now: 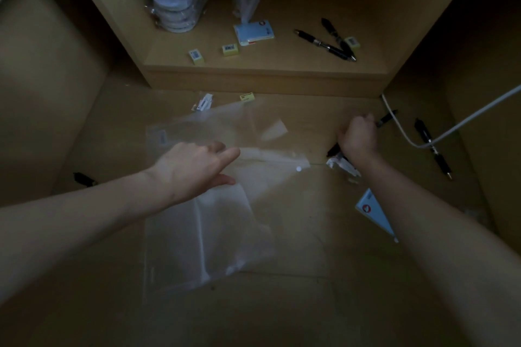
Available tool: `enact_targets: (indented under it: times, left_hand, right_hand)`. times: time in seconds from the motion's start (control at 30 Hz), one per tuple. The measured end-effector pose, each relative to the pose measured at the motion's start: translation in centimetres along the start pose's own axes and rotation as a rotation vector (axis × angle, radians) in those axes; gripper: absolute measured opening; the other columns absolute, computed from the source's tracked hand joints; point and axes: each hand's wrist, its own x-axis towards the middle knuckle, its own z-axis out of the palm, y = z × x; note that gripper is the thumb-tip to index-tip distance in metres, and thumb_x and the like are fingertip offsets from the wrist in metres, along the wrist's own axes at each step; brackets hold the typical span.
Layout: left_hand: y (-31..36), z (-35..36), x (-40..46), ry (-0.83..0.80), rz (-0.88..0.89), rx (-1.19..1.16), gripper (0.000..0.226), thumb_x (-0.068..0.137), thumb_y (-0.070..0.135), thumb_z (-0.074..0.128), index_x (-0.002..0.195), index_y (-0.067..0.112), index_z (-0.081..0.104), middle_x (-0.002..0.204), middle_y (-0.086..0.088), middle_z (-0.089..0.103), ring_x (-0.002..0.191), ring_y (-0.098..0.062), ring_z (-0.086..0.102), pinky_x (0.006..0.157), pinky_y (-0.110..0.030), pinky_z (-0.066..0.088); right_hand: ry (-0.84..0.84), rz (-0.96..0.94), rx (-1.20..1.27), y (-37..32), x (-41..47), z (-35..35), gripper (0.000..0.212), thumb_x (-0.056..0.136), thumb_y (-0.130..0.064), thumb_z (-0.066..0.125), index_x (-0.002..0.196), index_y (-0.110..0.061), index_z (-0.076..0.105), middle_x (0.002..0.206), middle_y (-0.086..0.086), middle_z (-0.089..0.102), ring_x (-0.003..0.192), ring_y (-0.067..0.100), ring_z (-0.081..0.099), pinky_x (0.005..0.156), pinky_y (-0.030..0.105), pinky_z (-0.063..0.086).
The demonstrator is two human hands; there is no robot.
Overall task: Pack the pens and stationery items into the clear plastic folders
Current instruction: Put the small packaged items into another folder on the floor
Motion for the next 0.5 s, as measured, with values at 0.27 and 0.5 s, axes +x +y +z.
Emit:
enact_targets:
  times: [0.27, 0.5]
  left_hand:
    - [0.3, 0.3, 0.0, 0.051, -0.006, -0.045, 0.047, 0.095, 0.058, 0.03, 0.124, 0.022, 0.033, 0.129, 0.0, 0.048, 0.104, -0.028, 0.059, 0.066, -0.032, 0.04]
    - [-0.3, 1.4, -0.3, 0.165, -0.029, -0.074, 0.054, 0.092, 0.062, 0.026, 0.126, 0.02, 0.035, 0.131, -0.002, 0.05, 0.1, -0.033, 0.061, 0.065, -0.034, 0.041]
  right_hand:
    - [-0.045, 0.173, 0.26, -0.5, -2.6, -1.0, 0.029, 0.092, 0.003, 0.051, 0.121, 0.0, 0.049, 0.124, 0.021, 0.053, 0.111, 0.035, 0.054, 0.078, 0.033, 0.046]
    - [-0.304, 0.186, 0.991, -3.3, -8.0, -3.6, 0.04, 0.078, 0.012, 0.066, 0.106, -0.013, 0.051, 0.079, 0.005, 0.059, 0.078, 0.028, 0.061, 0.08, 0.046, 0.055]
